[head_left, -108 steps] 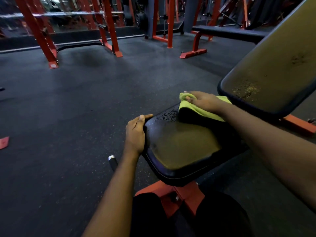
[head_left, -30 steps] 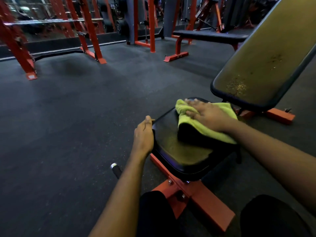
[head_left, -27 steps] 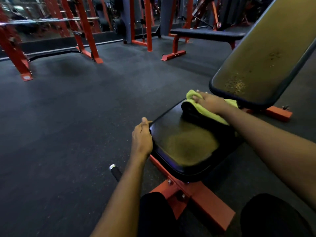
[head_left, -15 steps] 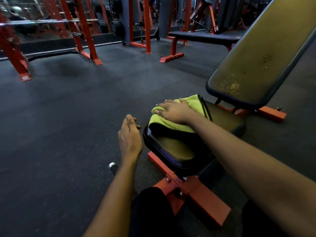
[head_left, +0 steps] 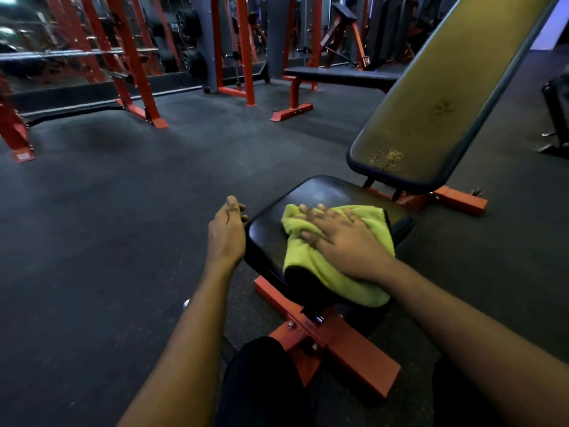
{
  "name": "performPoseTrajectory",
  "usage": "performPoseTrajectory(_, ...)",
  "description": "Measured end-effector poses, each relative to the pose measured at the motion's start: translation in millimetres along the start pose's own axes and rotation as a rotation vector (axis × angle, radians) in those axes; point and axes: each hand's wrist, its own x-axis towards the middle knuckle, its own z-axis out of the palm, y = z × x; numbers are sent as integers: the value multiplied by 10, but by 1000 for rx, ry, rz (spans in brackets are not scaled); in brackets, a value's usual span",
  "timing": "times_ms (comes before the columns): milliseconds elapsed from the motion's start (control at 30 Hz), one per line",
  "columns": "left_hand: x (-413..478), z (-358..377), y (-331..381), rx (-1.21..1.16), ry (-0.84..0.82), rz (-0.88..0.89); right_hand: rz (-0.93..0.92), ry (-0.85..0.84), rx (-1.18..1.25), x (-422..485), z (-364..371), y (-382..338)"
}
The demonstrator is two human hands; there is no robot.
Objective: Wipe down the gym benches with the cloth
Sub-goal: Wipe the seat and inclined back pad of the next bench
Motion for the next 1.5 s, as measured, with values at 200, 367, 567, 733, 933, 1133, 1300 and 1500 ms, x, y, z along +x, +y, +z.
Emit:
performPoseTrajectory(200,-8,54,15,78,-104,4,441,29,-53,502,-180,452)
performPoseTrajectory(367,147,217,-7,133,-197,-55,324,67,-138,102,128,-218)
performPoseTrajectory(567,238,275,-127,136,-209,-78,371,133,-123,205,88,46)
performPoseTrajectory(733,224,298,-156,147,-177,-81,627,77,-90,577,-226,779)
performPoseTrajectory(933,233,307,-193,129,-172,-71,602,35,-13,210,-20,244)
performPoseTrajectory(1133,215,290,-166,143,-175,-74,657,-33,-55,559,-129,609)
performPoseTrajectory(1300,205,301,-181,131,-158,-68,681,-163,24,1168,-332,1026)
performPoseTrajectory(1500,181,301,-185,90,-99,-34,532,-230,37,1837,-208,1080)
